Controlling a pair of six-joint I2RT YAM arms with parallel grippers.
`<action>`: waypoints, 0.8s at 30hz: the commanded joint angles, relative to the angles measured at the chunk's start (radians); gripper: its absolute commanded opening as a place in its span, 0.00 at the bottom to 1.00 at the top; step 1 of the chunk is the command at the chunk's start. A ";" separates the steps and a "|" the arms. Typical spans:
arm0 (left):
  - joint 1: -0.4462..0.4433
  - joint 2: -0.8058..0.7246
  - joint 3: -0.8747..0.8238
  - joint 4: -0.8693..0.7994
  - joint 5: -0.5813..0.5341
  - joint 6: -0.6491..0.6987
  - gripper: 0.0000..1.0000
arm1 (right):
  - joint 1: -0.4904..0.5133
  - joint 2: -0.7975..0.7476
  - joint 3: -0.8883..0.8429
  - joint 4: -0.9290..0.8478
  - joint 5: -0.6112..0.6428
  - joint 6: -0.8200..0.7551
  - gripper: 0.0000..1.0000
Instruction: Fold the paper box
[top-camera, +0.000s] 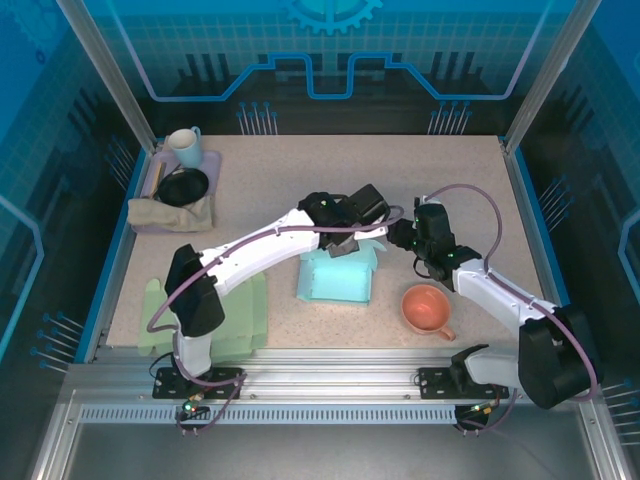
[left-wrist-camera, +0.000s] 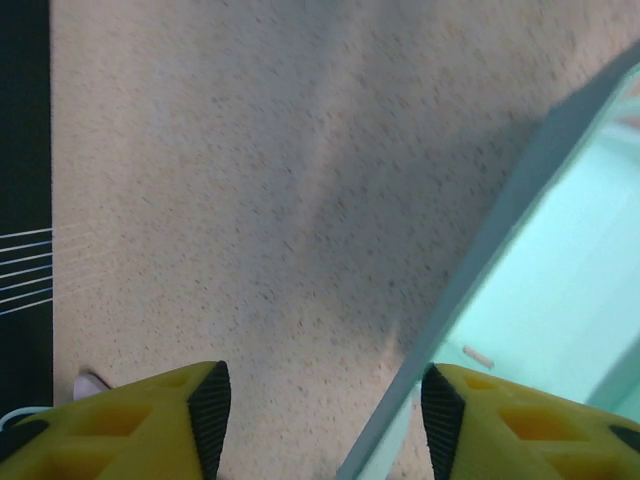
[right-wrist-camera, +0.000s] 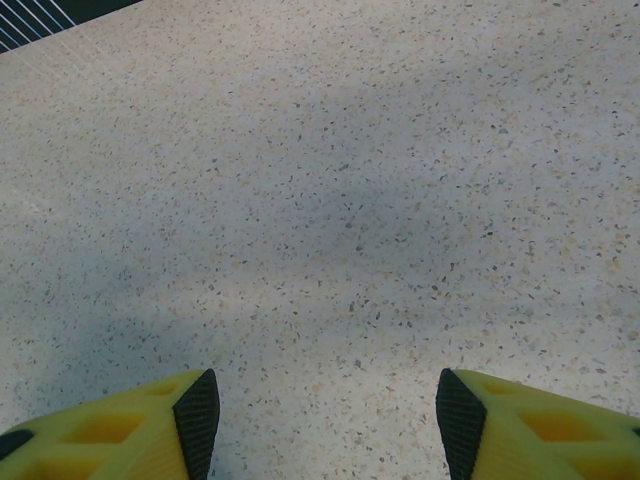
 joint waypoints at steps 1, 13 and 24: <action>0.001 -0.109 -0.022 0.169 -0.011 -0.083 0.61 | -0.015 -0.004 -0.019 0.018 0.012 0.009 0.62; 0.013 -0.701 -0.669 0.521 0.033 -0.648 0.85 | 0.214 -0.270 0.022 -0.186 0.210 -0.169 0.61; 0.170 -1.126 -1.206 0.749 0.033 -0.991 0.82 | 0.356 -0.049 0.524 -0.681 -0.167 -0.996 0.60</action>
